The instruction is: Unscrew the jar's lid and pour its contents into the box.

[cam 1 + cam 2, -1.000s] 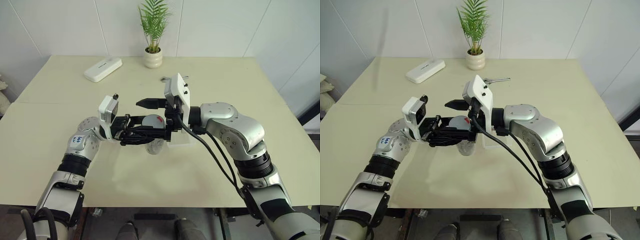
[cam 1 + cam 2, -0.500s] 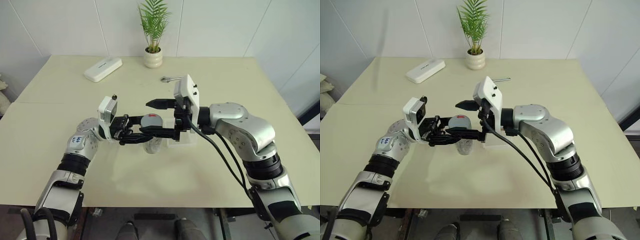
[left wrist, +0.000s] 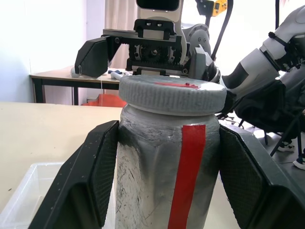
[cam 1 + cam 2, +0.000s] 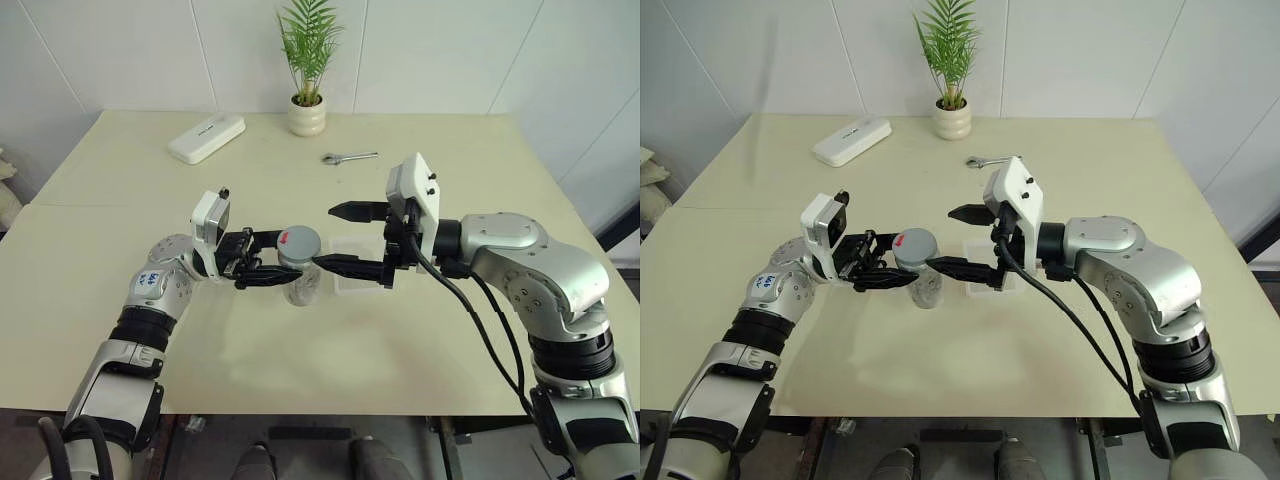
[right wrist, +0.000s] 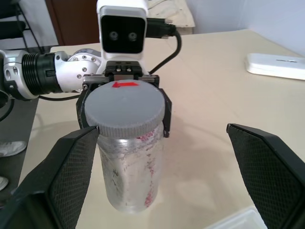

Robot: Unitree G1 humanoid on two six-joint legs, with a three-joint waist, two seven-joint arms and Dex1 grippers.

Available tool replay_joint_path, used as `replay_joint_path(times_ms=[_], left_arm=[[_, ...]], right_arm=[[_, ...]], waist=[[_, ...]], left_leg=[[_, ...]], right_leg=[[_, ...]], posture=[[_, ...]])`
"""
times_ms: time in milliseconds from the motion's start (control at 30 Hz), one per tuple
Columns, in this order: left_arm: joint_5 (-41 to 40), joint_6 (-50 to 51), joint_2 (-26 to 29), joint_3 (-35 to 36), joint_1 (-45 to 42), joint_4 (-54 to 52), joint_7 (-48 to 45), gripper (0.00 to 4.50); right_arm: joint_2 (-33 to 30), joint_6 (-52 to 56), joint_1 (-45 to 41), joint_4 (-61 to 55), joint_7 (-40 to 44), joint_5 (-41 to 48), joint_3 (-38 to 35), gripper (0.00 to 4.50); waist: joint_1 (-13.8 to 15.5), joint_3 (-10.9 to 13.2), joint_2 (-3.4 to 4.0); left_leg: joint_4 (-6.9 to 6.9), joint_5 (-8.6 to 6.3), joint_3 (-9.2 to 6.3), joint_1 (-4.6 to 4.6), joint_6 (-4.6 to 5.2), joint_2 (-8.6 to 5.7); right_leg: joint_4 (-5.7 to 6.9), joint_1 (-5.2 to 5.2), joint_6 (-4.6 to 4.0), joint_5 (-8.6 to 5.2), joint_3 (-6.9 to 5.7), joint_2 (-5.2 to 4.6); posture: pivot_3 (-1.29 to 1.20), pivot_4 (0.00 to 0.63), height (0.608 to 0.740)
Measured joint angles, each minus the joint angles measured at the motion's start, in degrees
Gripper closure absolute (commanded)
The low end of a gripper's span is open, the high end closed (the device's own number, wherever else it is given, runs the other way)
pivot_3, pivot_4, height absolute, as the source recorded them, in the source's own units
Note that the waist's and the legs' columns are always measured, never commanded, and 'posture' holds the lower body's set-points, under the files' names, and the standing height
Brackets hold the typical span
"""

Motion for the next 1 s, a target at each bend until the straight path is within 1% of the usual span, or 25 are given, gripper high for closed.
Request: replay_joint_path(times_ms=[300, 467, 567, 733, 833, 1000], left_arm=[[-0.27, -0.15, 0.03, 0.00, 0.04, -0.04, 0.00, 1.74], [-0.76, 0.01, 0.03, -0.07, 0.04, -0.24, 0.00, 1.74], [-0.81, 0.09, -0.12, -0.25, -0.07, -0.11, 0.00, 1.74], [-0.81, 0.08, -0.79, -0.67, -0.75, 0.32, 0.00, 1.74], [-0.81, 0.08, -1.21, -0.74, -1.41, 0.42, 0.00, 1.74], [-0.80, 0.08, -1.35, -0.75, -1.98, 0.59, 0.00, 1.74]], right_arm=[[-1.46, 4.85, 0.62, -5.36, -3.63, 5.03, -4.02, 0.00], [2.55, 5.05, -2.71, -5.36, -7.94, 6.58, -4.12, 0.00], [6.21, 4.60, -5.92, -3.28, -9.66, 6.55, -3.37, 0.00], [10.17, 2.31, -7.03, 1.01, -9.77, 4.24, 1.05, 0.00], [11.39, 1.01, -7.26, 2.41, -9.46, 3.44, 2.11, 0.00], [13.10, -2.15, -7.38, 6.20, -8.02, -0.09, 5.85, 0.00]], waist=[[0.02, 0.00, 0.00], [-0.12, 0.01, 0.02], [-0.08, 0.02, 0.03], [-0.02, 0.02, 0.03], [-0.01, 0.02, 0.03], [-0.24, 0.02, 0.04]], left_leg=[[0.01, 0.00, 0.00, 0.00, 0.00, 0.00], [0.01, 0.00, 0.00, 0.01, 0.00, 0.01], [0.01, 0.00, 0.00, 0.01, 0.00, 0.01], [0.01, 0.00, 0.00, -0.01, 0.00, 0.01], [0.01, 0.00, 0.00, -0.01, 0.00, 0.01], [0.01, 0.00, 0.00, 0.01, 0.00, 0.01]], right_leg=[[0.01, 0.00, 0.00, 0.00, 0.00, 0.00], [0.04, -0.01, 0.00, 0.00, 0.00, 0.01], [0.03, 0.00, 0.00, 0.00, 0.00, 0.01], [0.02, -0.01, 0.00, 0.00, 0.00, 0.01], [0.01, -0.01, 0.00, 0.00, 0.00, 0.01], [0.07, -0.02, 0.00, 0.00, 0.00, 0.02]], posture=[[0.00, 0.150, 0.740], [0.00, 0.150, 0.740], [0.00, 0.150, 0.740], [0.00, 0.150, 0.740], [0.00, 0.150, 0.740], [0.00, 0.150, 0.740]])
